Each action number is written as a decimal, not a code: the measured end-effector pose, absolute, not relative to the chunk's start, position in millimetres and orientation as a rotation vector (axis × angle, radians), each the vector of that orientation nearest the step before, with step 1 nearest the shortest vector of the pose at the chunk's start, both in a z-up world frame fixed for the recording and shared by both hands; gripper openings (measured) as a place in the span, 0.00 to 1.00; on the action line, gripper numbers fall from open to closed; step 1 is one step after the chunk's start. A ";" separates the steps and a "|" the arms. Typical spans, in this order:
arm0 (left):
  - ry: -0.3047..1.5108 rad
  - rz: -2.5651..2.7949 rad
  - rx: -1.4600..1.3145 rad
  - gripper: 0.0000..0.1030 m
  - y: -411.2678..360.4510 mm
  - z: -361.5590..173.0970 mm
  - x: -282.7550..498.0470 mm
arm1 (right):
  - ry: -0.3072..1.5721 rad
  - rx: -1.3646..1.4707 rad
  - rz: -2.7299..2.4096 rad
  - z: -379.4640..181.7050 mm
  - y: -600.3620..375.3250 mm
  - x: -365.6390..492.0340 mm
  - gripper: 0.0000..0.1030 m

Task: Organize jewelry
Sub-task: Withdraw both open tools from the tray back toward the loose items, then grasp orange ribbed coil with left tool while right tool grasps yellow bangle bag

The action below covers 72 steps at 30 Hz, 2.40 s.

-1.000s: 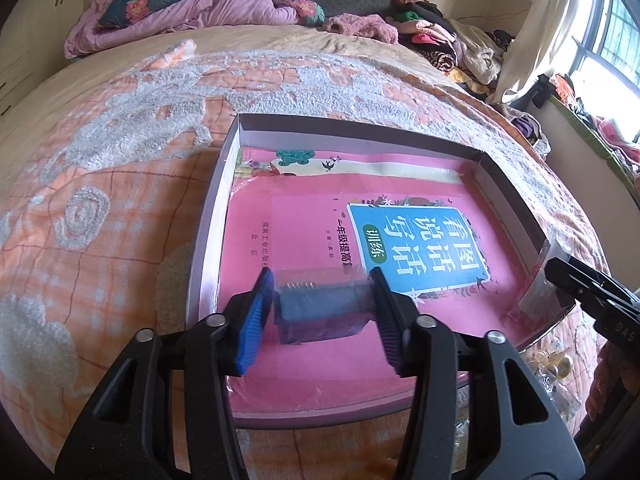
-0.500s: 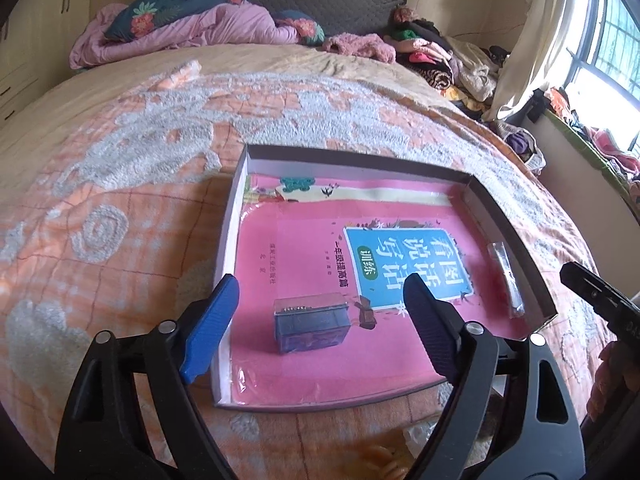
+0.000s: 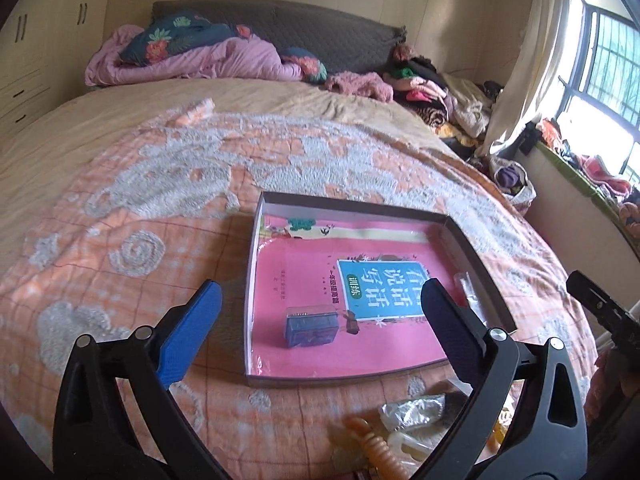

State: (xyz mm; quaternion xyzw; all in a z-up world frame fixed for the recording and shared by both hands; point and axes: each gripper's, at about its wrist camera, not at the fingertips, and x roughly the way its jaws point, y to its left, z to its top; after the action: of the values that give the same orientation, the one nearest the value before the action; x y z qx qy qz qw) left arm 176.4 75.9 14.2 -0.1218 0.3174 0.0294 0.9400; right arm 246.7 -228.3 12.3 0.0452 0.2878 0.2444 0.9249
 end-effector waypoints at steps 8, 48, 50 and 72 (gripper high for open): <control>0.619 0.052 -0.263 0.91 73.3 26.9 155.5 | 0.588 0.088 0.520 18.3 -231.2 226.3 0.86; 0.745 -0.061 -0.123 0.85 6.5 -9.9 79.5 | 0.682 0.046 0.535 -5.7 -256.4 167.7 0.86; 0.759 -0.075 -0.115 0.74 1.9 -14.2 76.9 | 0.688 0.046 0.534 -7.6 -257.9 166.3 0.86; 0.867 -0.096 -0.045 0.26 -15.3 -53.8 89.2 | 0.774 0.015 0.538 -35.6 -256.8 155.2 0.86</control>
State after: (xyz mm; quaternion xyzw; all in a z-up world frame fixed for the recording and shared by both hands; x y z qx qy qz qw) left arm 89.2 -15.3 -53.8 -0.0217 0.4199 -0.0466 0.9061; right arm 155.2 -256.8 -35.6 0.0073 0.3729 0.2590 0.8910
